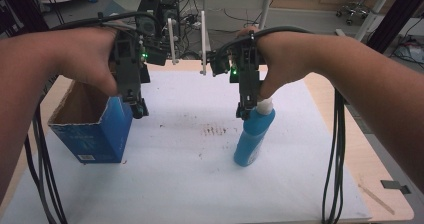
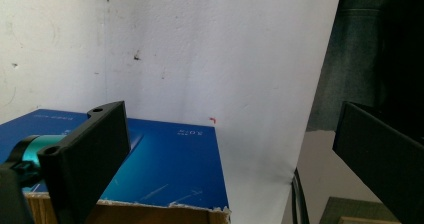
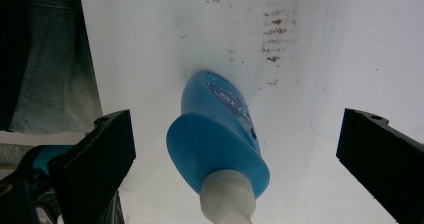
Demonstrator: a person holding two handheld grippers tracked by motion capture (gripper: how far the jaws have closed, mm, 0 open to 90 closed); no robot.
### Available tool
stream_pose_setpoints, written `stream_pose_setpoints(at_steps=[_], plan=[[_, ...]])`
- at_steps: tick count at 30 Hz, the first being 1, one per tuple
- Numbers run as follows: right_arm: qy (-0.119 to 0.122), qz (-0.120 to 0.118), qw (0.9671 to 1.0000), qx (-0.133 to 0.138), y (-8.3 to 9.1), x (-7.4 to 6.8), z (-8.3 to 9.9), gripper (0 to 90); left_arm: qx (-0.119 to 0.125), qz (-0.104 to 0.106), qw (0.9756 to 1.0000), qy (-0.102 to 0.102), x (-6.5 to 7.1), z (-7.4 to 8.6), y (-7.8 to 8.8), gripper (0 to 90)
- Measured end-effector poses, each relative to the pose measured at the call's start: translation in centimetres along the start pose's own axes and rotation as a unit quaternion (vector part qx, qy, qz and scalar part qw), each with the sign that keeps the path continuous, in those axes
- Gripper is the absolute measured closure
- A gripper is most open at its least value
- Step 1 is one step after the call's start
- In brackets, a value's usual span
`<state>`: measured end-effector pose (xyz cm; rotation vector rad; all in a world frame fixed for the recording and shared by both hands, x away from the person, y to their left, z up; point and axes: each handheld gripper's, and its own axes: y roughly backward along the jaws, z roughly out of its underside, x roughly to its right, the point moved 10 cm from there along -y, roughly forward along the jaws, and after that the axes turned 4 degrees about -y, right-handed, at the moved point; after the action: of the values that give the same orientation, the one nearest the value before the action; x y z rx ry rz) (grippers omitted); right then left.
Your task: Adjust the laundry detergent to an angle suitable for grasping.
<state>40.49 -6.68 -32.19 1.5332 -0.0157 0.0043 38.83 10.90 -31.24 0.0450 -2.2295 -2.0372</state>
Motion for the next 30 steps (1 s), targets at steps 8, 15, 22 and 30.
stream_pose_setpoints(at_steps=[8,15,22,30], plan=[[-0.001,-0.003,1.0000,0.002,0.1,0.0,0.3,1.3,-0.002,-0.001,1.0000,-0.002,-0.1,-0.5,0.0,1.7],[0.001,0.005,1.0000,0.007,0.1,0.2,0.7,1.3,-0.008,-0.002,1.0000,-0.001,-0.2,-0.7,-0.3,1.7],[-0.008,0.011,0.9997,0.019,0.7,-0.2,2.7,1.3,-0.012,-0.013,0.9998,0.007,-0.1,-1.1,-0.2,1.7],[-0.041,0.012,0.9987,0.027,-0.1,-1.5,7.7,1.3,-0.006,-0.014,0.9998,0.012,1.0,-2.2,-0.3,1.7]])
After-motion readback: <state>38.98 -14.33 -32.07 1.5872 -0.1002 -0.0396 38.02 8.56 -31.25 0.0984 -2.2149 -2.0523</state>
